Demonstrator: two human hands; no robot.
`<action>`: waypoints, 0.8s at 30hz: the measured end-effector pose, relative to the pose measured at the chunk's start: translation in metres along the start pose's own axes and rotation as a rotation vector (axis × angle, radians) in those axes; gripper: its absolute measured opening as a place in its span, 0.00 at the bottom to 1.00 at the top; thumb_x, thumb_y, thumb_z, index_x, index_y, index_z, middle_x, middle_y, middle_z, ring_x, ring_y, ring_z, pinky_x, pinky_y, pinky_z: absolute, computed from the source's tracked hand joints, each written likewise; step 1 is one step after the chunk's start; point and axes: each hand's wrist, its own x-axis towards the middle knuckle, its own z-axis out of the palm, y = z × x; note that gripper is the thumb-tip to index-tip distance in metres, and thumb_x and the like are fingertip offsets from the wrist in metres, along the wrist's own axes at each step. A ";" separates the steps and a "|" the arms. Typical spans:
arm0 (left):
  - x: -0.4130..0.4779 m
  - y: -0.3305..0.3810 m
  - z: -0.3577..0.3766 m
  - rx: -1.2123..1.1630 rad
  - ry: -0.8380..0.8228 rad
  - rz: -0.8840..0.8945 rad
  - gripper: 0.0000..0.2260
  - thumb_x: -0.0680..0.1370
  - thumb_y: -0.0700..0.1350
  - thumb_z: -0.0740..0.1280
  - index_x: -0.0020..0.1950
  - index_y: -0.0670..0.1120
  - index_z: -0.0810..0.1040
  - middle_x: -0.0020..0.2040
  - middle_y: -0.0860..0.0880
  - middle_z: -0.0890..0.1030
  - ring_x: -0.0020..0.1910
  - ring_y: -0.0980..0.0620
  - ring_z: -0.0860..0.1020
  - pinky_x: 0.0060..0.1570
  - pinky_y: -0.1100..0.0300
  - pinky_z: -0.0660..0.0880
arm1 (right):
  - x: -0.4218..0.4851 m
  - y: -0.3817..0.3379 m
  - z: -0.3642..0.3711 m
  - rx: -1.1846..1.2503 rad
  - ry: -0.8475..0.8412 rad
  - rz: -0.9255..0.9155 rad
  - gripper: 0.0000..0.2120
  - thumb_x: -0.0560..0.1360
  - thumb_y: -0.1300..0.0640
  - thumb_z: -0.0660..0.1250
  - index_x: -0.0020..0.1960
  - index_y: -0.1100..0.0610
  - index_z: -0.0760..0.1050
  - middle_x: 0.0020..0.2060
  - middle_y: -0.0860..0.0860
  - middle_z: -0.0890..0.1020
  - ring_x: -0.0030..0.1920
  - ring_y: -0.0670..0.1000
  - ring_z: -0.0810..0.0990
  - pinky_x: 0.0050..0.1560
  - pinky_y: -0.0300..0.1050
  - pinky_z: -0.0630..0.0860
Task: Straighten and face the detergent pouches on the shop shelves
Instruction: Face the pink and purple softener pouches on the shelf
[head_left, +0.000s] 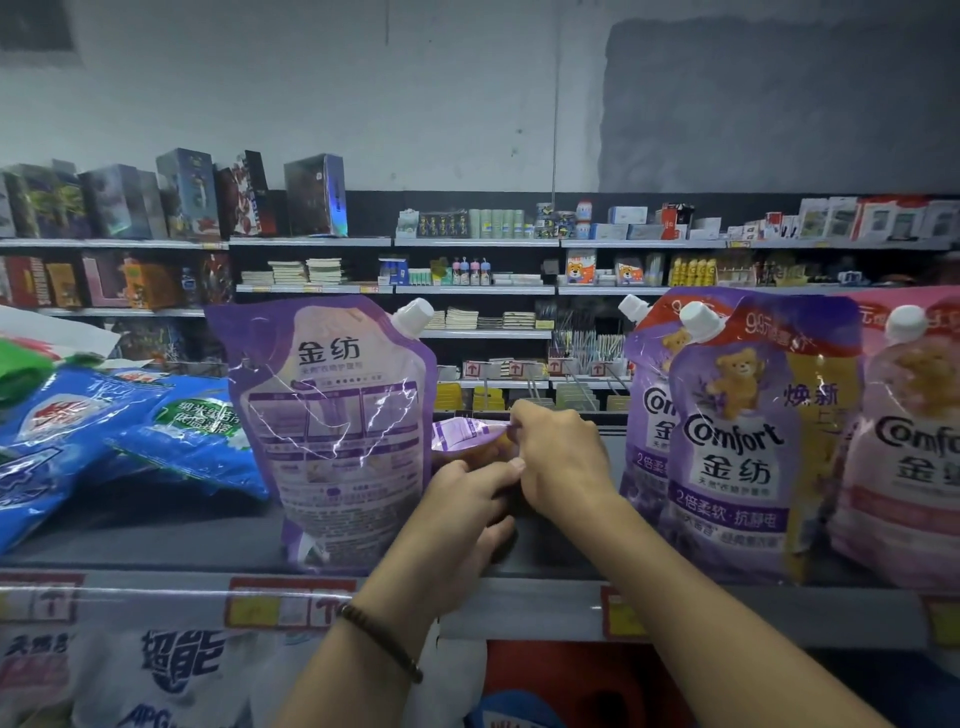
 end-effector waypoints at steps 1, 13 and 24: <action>0.001 0.000 0.002 -0.014 0.007 -0.007 0.08 0.84 0.35 0.64 0.59 0.41 0.80 0.54 0.40 0.84 0.59 0.41 0.80 0.50 0.54 0.74 | -0.001 0.000 0.000 0.017 0.016 0.015 0.05 0.81 0.55 0.65 0.55 0.52 0.77 0.49 0.58 0.83 0.51 0.63 0.79 0.43 0.48 0.70; 0.026 0.004 0.010 -0.064 0.169 0.001 0.16 0.82 0.31 0.60 0.70 0.37 0.71 0.56 0.35 0.82 0.55 0.39 0.81 0.52 0.49 0.75 | 0.007 0.017 0.004 0.374 0.230 0.245 0.07 0.81 0.54 0.66 0.45 0.54 0.78 0.38 0.53 0.85 0.44 0.61 0.82 0.45 0.53 0.79; 0.042 0.004 0.016 -0.174 0.240 0.098 0.11 0.87 0.44 0.56 0.53 0.47 0.78 0.39 0.45 0.85 0.37 0.47 0.83 0.34 0.58 0.83 | 0.014 0.031 0.004 0.849 0.318 0.414 0.14 0.83 0.59 0.68 0.39 0.56 0.78 0.31 0.51 0.83 0.34 0.56 0.83 0.38 0.51 0.80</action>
